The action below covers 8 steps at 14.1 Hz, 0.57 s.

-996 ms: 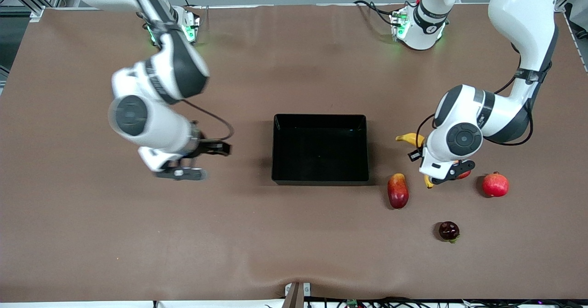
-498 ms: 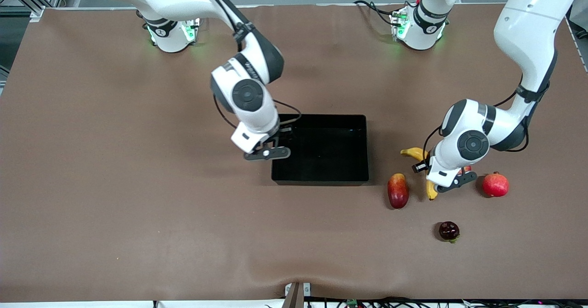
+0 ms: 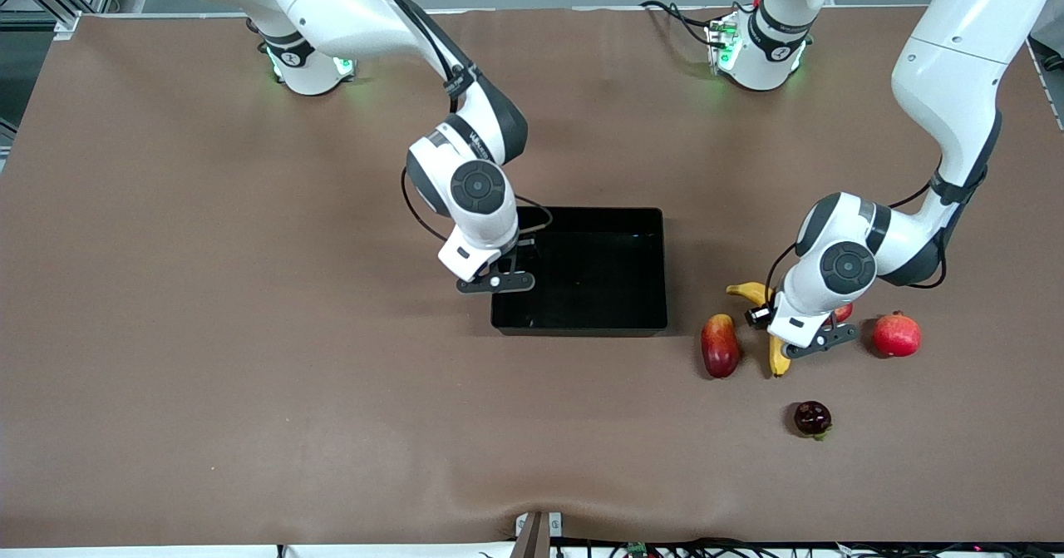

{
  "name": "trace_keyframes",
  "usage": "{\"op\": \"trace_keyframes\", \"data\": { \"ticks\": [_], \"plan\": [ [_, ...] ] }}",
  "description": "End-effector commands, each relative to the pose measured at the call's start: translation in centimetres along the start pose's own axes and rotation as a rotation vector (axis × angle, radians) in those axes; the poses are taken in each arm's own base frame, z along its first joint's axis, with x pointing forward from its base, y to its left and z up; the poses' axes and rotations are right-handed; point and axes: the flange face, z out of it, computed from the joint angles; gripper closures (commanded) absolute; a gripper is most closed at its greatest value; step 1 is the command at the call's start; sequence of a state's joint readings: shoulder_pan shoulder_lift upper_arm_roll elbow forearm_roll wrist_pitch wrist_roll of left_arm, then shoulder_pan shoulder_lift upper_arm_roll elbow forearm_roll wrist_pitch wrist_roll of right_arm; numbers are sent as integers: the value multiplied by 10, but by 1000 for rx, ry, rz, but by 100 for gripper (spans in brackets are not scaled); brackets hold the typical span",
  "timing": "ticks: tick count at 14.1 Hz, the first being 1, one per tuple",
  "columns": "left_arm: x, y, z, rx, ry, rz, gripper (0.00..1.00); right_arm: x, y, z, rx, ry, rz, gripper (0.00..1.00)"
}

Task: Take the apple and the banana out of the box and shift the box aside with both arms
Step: 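Lower the banana beside the mango while the right gripper grasps the tray rim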

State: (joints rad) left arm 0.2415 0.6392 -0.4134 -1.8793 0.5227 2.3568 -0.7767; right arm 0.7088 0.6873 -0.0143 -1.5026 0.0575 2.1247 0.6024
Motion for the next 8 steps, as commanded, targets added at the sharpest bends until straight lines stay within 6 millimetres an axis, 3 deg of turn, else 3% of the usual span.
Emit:
{"op": "trace_keyframes", "data": {
  "ticks": [1,3,4,5,6,7,8],
  "plan": [
    [17,-1,3,-10,33,24,100,1,2,22,-15,-9,33,0],
    [27,2,0,-22,48,16,100,1,1,32,7,15,56,0],
    [32,4,-2,-27,55,13,100,0,1,36,17,30,57,7],
    [36,5,-3,-32,61,9,100,-1,2,38,25,32,61,40],
    [39,7,-6,-36,67,8,93,-2,-1,38,27,32,59,67],
    [43,7,-11,-41,78,-4,43,-2,-1,37,30,32,61,88],
    [44,8,-17,-50,80,-14,0,-3,-2,36,31,31,62,100]
  ]
}}
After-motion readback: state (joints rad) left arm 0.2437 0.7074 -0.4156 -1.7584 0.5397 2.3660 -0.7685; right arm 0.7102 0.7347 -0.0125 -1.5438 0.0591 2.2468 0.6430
